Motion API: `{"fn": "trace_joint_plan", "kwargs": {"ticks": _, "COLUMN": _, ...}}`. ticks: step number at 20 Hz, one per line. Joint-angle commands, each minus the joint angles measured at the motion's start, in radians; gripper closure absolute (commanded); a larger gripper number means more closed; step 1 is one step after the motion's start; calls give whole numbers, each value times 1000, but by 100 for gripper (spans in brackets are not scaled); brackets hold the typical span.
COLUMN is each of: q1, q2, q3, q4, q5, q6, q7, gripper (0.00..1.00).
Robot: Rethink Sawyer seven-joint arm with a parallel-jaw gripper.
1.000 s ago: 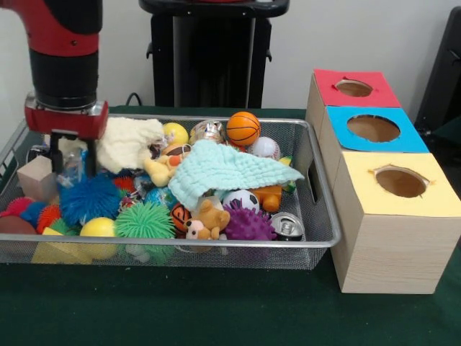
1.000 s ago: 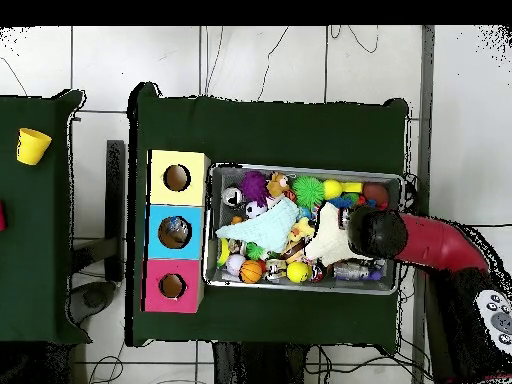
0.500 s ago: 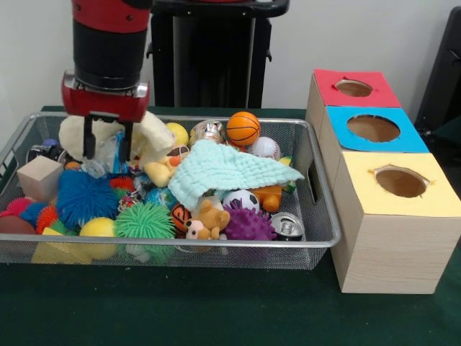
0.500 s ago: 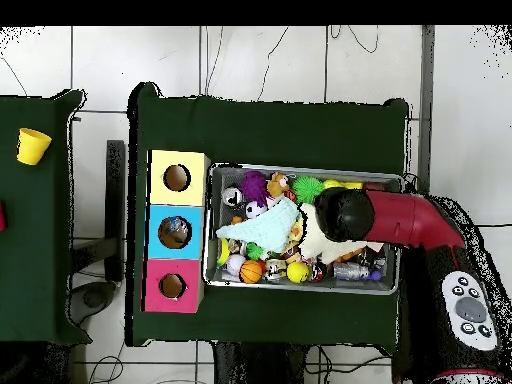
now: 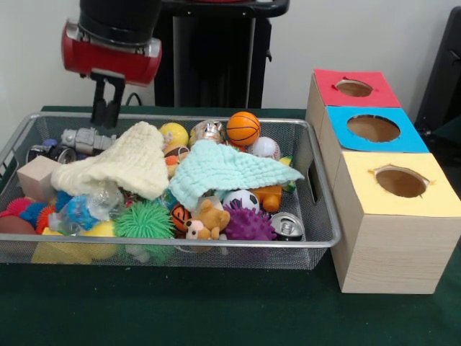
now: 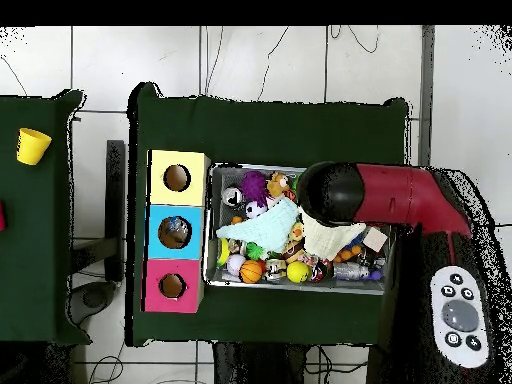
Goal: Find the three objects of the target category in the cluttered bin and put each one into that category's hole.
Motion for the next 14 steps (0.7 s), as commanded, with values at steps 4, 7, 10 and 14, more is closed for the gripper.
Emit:
{"fn": "trace_joint_plan", "kwargs": {"ticks": 4, "q1": 20, "q2": -109, "q3": -103, "q4": -48, "q5": 37, "q6": 65, "q7": 221, "gripper": 100}}
{"fn": "trace_joint_plan", "kwargs": {"ticks": 7, "q1": 25, "q2": -134, "q3": -132, "q4": -30, "q5": 40, "q6": 28, "q7": 238, "gripper": 100}}
{"fn": "trace_joint_plan", "kwargs": {"ticks": 10, "q1": -6, "q2": -122, "q3": -130, "q4": 31, "q5": 56, "q6": -72, "q7": 233, "gripper": 100}}
{"fn": "trace_joint_plan", "kwargs": {"ticks": 14, "q1": -83, "q2": -71, "q3": -75, "q4": 132, "q5": 94, "q6": -265, "q7": 204, "gripper": 100}}
